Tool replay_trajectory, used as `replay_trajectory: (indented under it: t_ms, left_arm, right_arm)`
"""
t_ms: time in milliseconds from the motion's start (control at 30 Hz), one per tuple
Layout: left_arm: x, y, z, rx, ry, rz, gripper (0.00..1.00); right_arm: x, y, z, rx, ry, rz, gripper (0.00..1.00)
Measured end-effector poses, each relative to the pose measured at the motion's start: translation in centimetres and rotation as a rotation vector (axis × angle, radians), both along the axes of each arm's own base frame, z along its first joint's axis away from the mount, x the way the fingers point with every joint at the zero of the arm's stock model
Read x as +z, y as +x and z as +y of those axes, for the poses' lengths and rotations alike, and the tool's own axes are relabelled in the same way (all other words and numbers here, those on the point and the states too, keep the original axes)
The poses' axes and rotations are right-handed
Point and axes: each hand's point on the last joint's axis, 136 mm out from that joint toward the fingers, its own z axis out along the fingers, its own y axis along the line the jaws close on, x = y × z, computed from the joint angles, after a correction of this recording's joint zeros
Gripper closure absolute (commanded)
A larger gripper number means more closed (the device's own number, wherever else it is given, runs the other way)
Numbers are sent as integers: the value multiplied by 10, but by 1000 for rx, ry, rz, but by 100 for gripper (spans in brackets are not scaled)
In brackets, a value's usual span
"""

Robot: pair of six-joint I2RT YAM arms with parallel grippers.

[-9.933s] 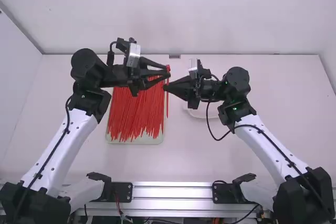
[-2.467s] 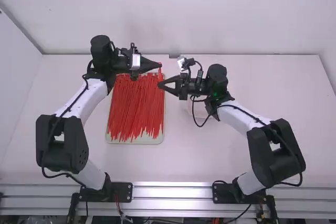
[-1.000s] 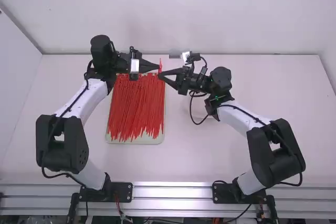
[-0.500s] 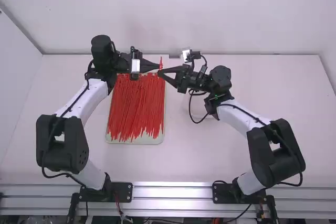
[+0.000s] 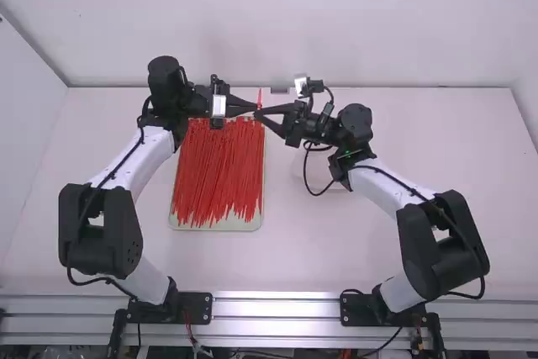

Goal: Fasten the cable tie

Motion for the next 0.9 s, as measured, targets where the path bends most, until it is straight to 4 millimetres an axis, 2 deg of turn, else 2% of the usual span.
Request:
replay_trajectory:
  t_ms: [333, 433, 733, 900]
  left_arm:
    - [0, 0, 0, 3, 0, -1, 98]
    - [0, 1, 0, 5, 0, 0, 99]
    - [-1, 2, 0, 9, 1, 5, 98]
    - [0, -5, -2, -27, -2, 5, 98]
  right_arm:
    - [0, 1, -1, -2, 0, 0, 100]
    - [0, 0, -1, 3, -1, -7, 89]
    - [4, -1, -11, 36, -15, -40, 72]
    - [6, 8, -25, 14, -12, -17, 64]
